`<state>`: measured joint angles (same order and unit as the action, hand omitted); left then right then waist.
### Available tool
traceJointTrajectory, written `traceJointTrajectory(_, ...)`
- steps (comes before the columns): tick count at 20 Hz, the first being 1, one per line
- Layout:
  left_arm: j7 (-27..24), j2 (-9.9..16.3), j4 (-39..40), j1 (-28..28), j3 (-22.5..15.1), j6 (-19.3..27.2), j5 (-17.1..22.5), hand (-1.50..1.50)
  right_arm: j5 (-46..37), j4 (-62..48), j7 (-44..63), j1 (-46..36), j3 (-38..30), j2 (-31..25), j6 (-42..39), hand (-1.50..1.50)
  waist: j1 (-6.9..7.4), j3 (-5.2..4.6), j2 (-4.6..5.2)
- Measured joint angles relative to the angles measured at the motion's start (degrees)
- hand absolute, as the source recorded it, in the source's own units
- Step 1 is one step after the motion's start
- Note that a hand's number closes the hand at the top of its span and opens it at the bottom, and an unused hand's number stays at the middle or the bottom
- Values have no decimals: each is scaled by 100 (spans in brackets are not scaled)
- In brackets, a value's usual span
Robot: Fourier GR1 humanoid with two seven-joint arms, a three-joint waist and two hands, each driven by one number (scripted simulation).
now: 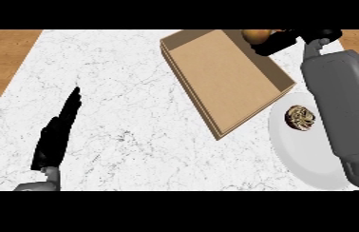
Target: Pick the pear from the plate and place it in the cardboard box
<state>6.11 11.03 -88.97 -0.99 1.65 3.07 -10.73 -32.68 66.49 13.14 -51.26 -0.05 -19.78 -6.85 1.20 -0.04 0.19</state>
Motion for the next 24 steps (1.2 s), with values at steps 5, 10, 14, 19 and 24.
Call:
traceJointTrajectory(5,-112,-34,104,-33,12,1,-36,0,-288,-1262,-227,-539,68,368,296,150,21,1,15)
traceJointTrajectory(10,-65,-12,-2,0,12,-80,-19,0,-587,-2591,-407,-1007,54,677,720,150,86,4,39)
traceJointTrajectory(14,-5,-34,16,-119,-3,-89,-44,0,-605,-3516,-457,-1304,-171,902,1098,-150,132,4,67)
traceJointTrajectory(19,-7,-53,-63,-81,-26,-121,-49,0,-547,-4362,-867,-1523,-466,1011,1583,-150,181,7,89)
traceJointTrajectory(24,-32,-151,-76,-33,-97,-40,-135,0,-107,-4511,-1322,-1609,-1023,1019,2078,-150,173,10,90)
